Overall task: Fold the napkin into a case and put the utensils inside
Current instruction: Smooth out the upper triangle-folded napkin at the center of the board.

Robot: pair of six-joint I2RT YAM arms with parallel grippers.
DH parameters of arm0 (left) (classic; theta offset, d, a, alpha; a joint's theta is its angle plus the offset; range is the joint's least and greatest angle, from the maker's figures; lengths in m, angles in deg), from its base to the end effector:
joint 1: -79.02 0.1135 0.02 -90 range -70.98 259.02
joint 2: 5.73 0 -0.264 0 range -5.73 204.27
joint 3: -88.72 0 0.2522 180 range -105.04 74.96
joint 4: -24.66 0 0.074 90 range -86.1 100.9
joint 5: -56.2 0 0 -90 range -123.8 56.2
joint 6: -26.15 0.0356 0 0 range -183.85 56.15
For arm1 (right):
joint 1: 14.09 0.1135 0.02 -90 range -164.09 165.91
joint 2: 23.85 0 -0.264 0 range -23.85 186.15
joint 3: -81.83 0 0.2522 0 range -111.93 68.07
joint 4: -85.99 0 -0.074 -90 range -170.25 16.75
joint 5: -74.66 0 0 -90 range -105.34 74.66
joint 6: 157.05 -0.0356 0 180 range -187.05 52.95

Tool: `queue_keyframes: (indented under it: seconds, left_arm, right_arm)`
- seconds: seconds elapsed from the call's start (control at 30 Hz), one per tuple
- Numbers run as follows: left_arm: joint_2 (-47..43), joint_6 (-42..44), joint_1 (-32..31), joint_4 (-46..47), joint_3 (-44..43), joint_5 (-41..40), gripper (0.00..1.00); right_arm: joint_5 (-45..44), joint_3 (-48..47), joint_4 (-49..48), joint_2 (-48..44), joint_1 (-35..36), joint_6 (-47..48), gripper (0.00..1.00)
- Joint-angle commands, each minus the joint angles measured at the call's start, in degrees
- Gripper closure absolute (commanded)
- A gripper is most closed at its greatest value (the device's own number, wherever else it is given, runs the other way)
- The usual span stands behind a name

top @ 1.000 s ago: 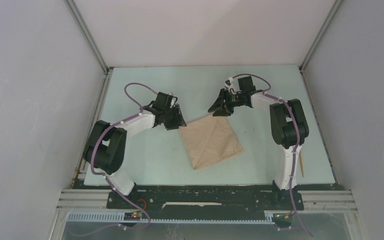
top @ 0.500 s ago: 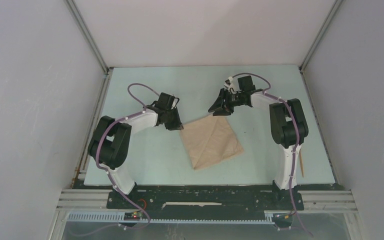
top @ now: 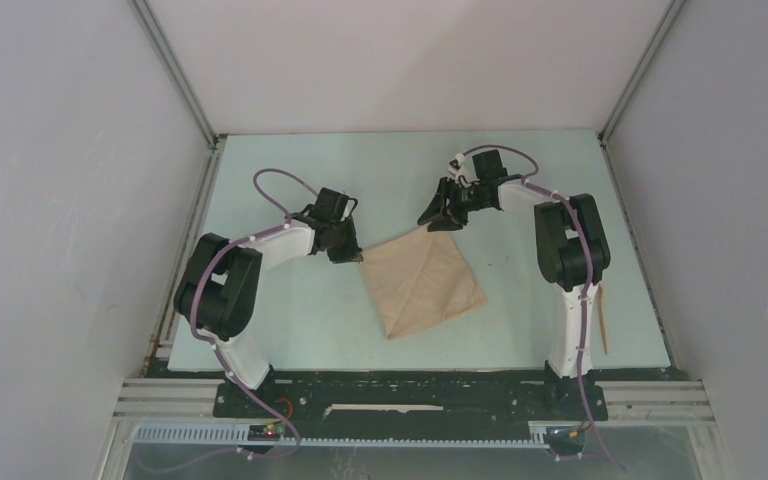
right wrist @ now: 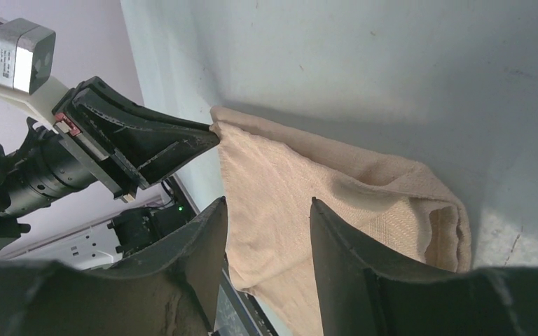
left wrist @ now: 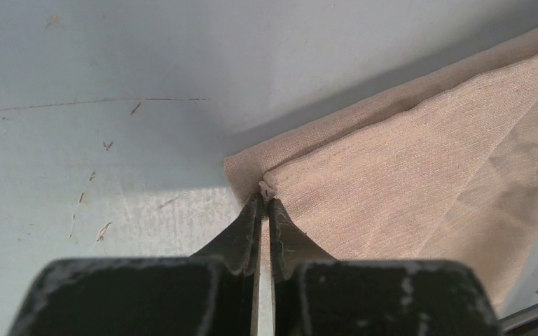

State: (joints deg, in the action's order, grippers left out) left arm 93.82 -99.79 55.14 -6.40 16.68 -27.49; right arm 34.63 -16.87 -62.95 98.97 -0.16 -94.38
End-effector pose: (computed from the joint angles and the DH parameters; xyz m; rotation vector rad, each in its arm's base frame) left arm 0.3134 -0.1430 0.1640 -0.2398 2.6649 -0.5032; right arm 0.4288 0.1345 0.1528 -0.0722 2.5652 1.3879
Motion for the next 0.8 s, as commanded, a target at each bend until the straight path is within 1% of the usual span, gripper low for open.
queue_keyframes:
  seconds: [0.0, 0.27, 0.37, 0.5, 0.6, 0.7, 0.73, 0.77]
  left_arm:
    - [-1.9, 0.8, -0.3, 0.7, 0.3, -0.9, 0.94]
    - [-0.9, 0.8, -0.3, 0.7, -0.3, -0.6, 0.93]
    - [-0.8, 1.0, -0.3, 0.7, -0.6, -0.6, 0.92]
    - [-0.1, 0.9, -0.3, 0.6, -1.0, -0.5, 0.92]
    - [0.1, 1.0, -0.3, 0.3, -1.1, -1.1, 0.92]
    - [0.4, 1.0, -0.2, 0.0, -1.0, -1.7, 0.93]
    - [0.4, 1.0, -0.3, -0.3, -1.1, -1.7, 0.92]
    - [0.2, 1.1, -0.3, -0.7, -1.3, -2.0, 0.89]
  right_arm:
    - [-0.1, -3.3, 0.1, 1.3, -0.2, 0.5, 0.45]
    - [-1.0, -6.4, 0.5, 5.1, -0.6, 0.2, 0.45]
    - [-2.4, -5.9, 0.4, 5.3, -0.8, 0.3, 0.45]
    - [-7.6, -3.6, 0.2, 4.5, -1.2, -0.1, 0.46]
    - [-8.1, -2.1, -1.4, 4.1, -1.6, -0.6, 0.46]
    - [-8.1, -2.4, -1.5, 5.1, -1.7, -0.5, 0.46]
    - [-7.7, -2.7, -1.4, 5.5, -1.8, -0.6, 0.46]
    - [-7.2, -2.8, -1.4, 5.8, -1.8, -0.7, 0.46]
